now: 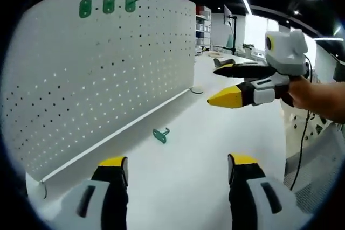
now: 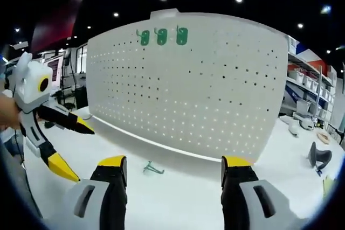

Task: Insert the hook assembly into the mounting plate slot until the hook locks in place.

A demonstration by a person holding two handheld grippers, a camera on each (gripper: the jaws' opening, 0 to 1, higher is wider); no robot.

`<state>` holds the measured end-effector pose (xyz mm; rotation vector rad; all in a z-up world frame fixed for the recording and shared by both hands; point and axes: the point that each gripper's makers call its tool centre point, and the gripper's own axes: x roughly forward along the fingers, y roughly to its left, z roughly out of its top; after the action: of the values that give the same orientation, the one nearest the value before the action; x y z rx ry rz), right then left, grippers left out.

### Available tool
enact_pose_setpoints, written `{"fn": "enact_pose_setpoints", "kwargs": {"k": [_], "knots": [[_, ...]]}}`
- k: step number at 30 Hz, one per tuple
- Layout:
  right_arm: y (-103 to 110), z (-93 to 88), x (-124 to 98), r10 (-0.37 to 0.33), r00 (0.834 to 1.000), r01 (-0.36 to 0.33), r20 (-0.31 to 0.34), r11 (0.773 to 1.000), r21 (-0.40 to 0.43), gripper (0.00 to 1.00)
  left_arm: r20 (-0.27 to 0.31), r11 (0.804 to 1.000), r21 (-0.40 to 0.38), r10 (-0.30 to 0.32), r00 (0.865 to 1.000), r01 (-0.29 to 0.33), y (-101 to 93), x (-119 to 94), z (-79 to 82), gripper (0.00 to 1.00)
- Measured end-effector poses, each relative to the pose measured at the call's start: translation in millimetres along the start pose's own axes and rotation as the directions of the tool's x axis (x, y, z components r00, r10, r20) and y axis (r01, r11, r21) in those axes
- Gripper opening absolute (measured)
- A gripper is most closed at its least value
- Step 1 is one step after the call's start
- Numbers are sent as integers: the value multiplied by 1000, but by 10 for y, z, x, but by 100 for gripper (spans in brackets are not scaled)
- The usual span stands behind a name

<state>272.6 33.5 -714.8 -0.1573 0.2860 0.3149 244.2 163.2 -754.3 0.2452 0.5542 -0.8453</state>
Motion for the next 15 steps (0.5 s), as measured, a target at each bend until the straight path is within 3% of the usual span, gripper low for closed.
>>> {"fn": "enact_pose_setpoints", "kwargs": {"k": [15], "knots": [[-94,-145,196,9,1000,-8,-17,1000,27,70,-59,1000,1,25,998,-25,186,501,-51,73]]}}
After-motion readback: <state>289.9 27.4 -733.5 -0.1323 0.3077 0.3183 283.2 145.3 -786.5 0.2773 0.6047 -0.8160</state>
